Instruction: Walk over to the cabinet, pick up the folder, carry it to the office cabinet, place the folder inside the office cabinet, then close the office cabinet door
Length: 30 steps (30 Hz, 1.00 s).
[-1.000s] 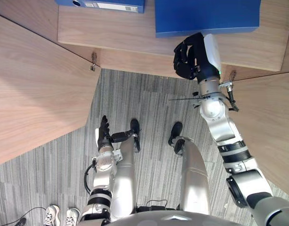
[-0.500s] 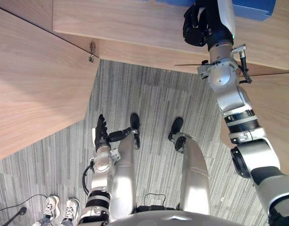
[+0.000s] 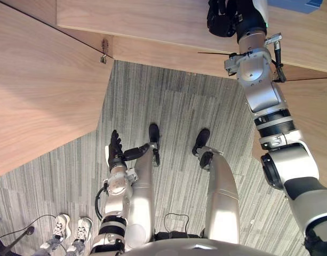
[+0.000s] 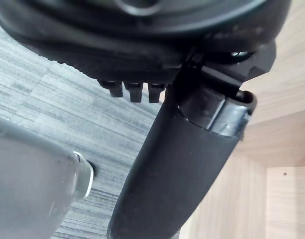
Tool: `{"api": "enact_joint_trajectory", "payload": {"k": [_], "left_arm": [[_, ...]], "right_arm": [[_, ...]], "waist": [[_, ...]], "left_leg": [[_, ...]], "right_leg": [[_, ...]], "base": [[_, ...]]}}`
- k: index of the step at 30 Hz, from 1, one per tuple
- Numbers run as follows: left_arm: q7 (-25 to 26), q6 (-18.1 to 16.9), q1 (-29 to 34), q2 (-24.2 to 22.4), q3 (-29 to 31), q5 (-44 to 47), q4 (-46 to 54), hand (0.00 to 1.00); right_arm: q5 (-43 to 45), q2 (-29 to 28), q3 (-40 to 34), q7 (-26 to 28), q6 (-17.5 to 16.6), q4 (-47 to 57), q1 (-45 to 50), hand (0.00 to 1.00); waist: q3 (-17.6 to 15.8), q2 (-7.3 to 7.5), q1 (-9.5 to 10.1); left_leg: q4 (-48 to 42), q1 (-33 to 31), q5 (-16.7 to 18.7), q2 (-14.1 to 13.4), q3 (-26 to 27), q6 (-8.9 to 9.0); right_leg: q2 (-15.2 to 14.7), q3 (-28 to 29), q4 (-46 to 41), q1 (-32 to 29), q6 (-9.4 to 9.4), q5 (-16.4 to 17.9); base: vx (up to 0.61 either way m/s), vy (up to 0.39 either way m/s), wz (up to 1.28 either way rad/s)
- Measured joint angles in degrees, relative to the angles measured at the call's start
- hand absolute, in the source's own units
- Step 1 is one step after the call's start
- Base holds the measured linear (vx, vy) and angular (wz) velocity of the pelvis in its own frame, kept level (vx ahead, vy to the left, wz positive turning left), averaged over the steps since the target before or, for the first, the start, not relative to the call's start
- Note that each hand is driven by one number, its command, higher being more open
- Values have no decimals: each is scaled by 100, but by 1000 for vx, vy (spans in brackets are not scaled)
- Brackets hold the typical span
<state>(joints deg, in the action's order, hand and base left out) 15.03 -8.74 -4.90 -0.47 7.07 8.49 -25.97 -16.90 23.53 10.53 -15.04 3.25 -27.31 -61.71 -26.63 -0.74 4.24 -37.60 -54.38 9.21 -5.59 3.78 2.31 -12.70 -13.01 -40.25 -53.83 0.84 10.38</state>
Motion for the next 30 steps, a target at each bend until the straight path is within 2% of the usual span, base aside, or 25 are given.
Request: {"api": "enact_joint_trajectory", "payload": {"k": [5, 10, 13, 16, 21, 24, 27, 30], "left_arm": [[3, 2, 0, 1, 4, -1, 22, 100], [-13, 16, 3, 2, 10, -10, 109, 100], [-45, 24, 5, 6, 24, -17, 102, 100], [-84, 85, 11, 9, 54, -26, 12, 100], [-259, 187, 34, 15, 57, -227, -198, 100], [-327, 201, 110, 31, 38, -248, -318, 100], [-435, 222, 406, 116, -11, -322, -730, 100], [-469, 290, 651, 265, -121, -421, -1104, 100]], "right_arm": [[127, 12, -1, -32, 37, 106, 8, 0], [122, 119, -113, -359, 37, 1313, 669, 0], [113, 38, -253, -470, -73, 2198, 1444, 0], [113, -275, -210, -467, -238, 2725, 2393, 0], [139, -750, 230, -32, -364, 2823, 3851, 0], [262, -1141, 421, 328, -557, 2829, 4685, 0], [348, -1534, 457, 689, -774, 2628, 5760, 0], [345, -1696, 386, 851, -866, 2041, 6181, 0]], "waist": [[-1, -2, -29], [-2, -2, -58], [0, 2, -59], [2, 3, -112], [20, 26, -150], [60, 48, -162], [530, 134, -201], [861, 200, -312]], "left_leg": [[-85, 1, -6, -9, -1, 0], [-175, 224, 16, -58, 51, -32], [-174, 505, 94, -99, 89, -68], [-174, 836, 171, -139, 184, -90], [-15, 1562, 253, -193, 309, -91], [277, 2117, 231, -194, 349, -60], [898, 2722, 83, -159, 369, 8], [1607, 3251, -167, -131, 397, 53]], "right_leg": [[2, 1, -31, 14, -10, -14], [16, 0, -35, 274, -9, -20], [52, 20, 34, 563, 0, -12], [79, 50, 95, 885, 19, -9], [150, 88, 339, 1584, 56, -14], [213, 97, 588, 2090, 87, -29], [302, 75, 1150, 2641, 137, -130], [445, 33, 1920, 3190, 163, -417]], "base": [[0, 0, 0], [-4, 1, -1], [-42, 10, -9], [-34, 15, -14], [40, 6, -13], [76, -21, -7], [150, -29, -3], [170, -9, -4]]}}
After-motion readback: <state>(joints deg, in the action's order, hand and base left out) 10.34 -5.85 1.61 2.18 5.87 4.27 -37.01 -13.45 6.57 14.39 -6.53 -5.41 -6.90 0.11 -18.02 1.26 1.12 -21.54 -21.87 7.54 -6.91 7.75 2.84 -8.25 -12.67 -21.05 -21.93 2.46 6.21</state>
